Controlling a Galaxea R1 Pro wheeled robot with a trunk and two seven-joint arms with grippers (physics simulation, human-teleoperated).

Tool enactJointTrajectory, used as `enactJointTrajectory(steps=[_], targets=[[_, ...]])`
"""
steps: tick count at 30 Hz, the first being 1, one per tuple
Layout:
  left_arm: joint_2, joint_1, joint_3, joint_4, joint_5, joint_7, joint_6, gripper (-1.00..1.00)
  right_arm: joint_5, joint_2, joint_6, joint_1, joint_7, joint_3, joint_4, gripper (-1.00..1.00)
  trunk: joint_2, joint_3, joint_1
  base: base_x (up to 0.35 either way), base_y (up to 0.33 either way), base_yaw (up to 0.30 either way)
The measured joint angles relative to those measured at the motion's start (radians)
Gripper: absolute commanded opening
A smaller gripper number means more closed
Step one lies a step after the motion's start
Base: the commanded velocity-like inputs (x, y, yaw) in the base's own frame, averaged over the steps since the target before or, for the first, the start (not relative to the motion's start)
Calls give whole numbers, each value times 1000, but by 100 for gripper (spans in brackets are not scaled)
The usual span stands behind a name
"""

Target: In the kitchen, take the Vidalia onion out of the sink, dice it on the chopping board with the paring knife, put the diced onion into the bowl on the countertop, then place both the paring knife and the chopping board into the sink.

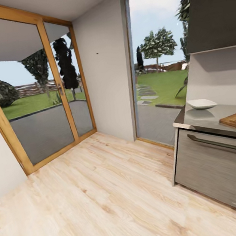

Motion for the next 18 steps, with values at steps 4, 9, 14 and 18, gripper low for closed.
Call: enactJointTrajectory(steps=[4,9,14,18], targets=[[0,0,0,0,0,0,0,100,0,0,0,0,0,0,0,100,0,0,0,0,0,-280],[0,0,0,1,0,0,0,100,0,0,0,0,0,0,0,100,0,0,0,0,0,-280],[0,0,0,1,0,0,0,100,0,0,0,0,0,0,0,100,0,0,0,0,0,-280],[0,0,0,1,0,0,0,100,0,0,0,0,0,0,0,100,0,0,0,0,0,-280]])
